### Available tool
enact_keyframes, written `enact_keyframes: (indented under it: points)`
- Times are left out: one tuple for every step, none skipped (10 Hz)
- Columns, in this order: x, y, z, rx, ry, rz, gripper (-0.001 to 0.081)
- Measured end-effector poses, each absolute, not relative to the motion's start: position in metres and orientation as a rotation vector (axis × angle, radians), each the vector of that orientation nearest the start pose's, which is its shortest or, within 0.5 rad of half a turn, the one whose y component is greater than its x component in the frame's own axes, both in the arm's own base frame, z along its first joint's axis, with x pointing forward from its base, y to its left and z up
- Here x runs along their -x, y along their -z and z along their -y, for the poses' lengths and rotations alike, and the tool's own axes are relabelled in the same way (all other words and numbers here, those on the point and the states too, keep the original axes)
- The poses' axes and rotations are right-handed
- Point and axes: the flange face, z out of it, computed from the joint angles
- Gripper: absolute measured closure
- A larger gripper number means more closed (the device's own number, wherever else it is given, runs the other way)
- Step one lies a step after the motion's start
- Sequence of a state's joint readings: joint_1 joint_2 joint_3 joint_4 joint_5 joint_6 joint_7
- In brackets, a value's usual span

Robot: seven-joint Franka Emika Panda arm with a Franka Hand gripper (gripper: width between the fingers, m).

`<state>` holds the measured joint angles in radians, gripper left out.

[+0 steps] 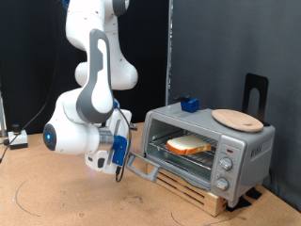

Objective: Make a piece of toast with the oven

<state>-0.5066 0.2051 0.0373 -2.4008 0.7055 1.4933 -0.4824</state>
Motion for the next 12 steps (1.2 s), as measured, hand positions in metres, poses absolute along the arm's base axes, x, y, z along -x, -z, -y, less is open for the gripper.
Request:
enact_keyframes:
  points:
    - [-0.371,-0.235,0.101,1.92,-0.723,-0.34,0.0002]
    - [-0.371,-0.244,0.096,1.913,-0.731,-0.31,0.0002]
    - [-0.37,-0.253,0.089,1.909,-0.742,-0.28,0.0002]
    - [-0.368,-0.261,0.08,1.908,-0.758,-0.25,0.0002]
    - [-0.364,-0.266,0.07,1.91,-0.775,-0.222,0.0002]
    - [-0.36,-0.27,0.059,1.918,-0.789,-0.198,0.0002]
    - [-0.354,-0.274,0.048,1.925,-0.8,-0.179,0.0002]
    - [-0.349,-0.278,0.037,1.929,-0.807,-0.167,0.0002]
    - [-0.343,-0.282,0.026,1.932,-0.807,-0.16,0.0002]
    - [-0.338,-0.287,0.016,1.932,-0.8,-0.158,0.0002]
    - [-0.333,-0.293,0.006,1.932,-0.798,-0.173,0.0002]
    - [-0.329,-0.3,0.0,1.934,-0.792,-0.198,0.0002]
